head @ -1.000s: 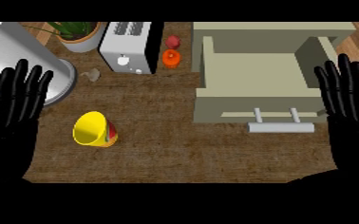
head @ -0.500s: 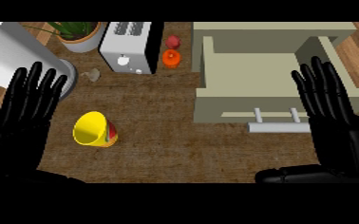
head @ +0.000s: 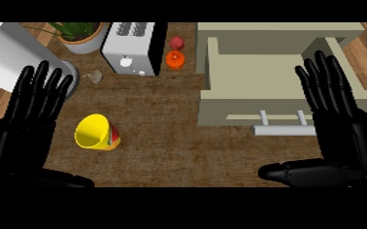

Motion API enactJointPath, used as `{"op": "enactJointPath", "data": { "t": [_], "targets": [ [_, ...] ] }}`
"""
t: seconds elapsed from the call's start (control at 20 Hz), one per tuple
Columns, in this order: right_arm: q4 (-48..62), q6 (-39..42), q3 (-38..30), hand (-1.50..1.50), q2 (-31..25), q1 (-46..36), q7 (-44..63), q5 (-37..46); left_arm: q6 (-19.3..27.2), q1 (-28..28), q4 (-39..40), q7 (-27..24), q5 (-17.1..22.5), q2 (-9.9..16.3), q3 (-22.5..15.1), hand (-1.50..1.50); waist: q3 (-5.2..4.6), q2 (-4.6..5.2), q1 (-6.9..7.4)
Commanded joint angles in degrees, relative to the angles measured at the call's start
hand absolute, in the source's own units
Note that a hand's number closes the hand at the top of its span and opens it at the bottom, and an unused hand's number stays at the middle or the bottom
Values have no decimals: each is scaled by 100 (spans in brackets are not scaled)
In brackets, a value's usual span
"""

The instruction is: Pick up the cup, place it into the drawer and close the drawer

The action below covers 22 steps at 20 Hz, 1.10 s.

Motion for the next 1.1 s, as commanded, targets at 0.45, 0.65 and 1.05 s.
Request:
{"op": "enactJointPath", "data": {
  "t": [0.45,0.65,1.05],
  "targets": [
    [82,12,-328,-150,-94,-379,207,-212,-243,544,503,-525,-254,-59,119,-150,0,1,11],
    [5,227,-296,-150,-139,-37,-67,-221,-64,514,294,-34,-146,12,244,-150,1,0,6],
    [429,3,-82,-150,76,-320,-175,105,-347,295,1675,-755,-384,232,639,-150,0,7,4]
  ]
}}
